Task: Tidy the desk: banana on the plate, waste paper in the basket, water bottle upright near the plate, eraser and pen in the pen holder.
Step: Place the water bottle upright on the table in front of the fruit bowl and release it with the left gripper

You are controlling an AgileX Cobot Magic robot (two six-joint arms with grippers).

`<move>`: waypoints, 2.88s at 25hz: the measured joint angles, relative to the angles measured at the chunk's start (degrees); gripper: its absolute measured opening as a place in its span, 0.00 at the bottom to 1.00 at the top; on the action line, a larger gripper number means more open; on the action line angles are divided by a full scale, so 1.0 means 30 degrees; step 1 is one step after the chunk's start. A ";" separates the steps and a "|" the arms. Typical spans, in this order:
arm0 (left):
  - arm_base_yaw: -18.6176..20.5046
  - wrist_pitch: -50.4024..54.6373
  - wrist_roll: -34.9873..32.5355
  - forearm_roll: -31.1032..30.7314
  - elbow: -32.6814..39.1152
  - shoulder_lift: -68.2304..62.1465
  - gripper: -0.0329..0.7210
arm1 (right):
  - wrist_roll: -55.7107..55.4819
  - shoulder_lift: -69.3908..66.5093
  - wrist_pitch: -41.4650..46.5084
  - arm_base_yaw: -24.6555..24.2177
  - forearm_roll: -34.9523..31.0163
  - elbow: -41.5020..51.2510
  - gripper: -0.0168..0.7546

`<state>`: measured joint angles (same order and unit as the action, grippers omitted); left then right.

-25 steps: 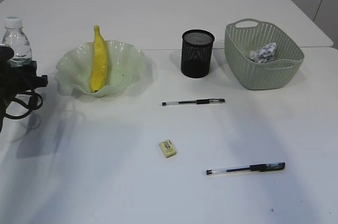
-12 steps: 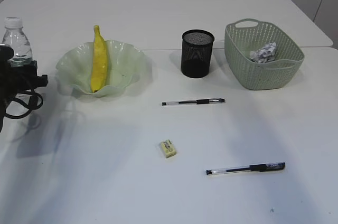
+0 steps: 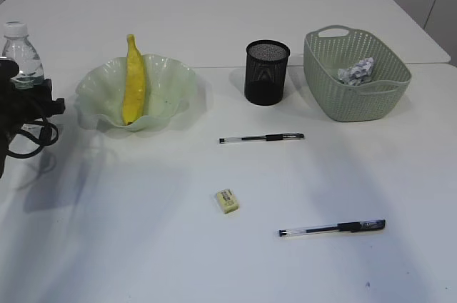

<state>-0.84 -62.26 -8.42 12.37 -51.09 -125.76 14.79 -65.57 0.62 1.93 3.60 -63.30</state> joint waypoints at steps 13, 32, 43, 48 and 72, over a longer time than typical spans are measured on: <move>0.0000 -0.0111 0.0694 0.0000 -0.0041 0.0000 0.71 | 0.0000 0.0000 -0.0029 0.0000 0.0000 0.0000 0.69; 0.0000 -0.0074 0.0813 0.0030 -0.0074 0.0379 0.72 | 0.0000 0.0000 -0.0040 0.0000 0.0000 0.0000 0.69; 0.0000 0.0271 0.0813 0.0573 -0.0074 0.0389 0.72 | 0.0000 0.0000 -0.0072 0.0000 0.0000 0.0000 0.69; 0.0000 0.0123 0.0813 0.0618 -0.0074 0.0389 0.72 | 0.0000 0.0000 -0.0205 0.0000 0.0000 0.0000 0.69; 0.0000 -0.0135 0.0813 0.0768 -0.0156 0.0706 0.80 | 0.0000 0.0000 -0.0434 0.0000 0.0000 0.0000 0.69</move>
<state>-0.84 -62.67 -5.99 14.67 -51.56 -123.64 14.79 -65.57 -0.69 1.93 3.60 -63.30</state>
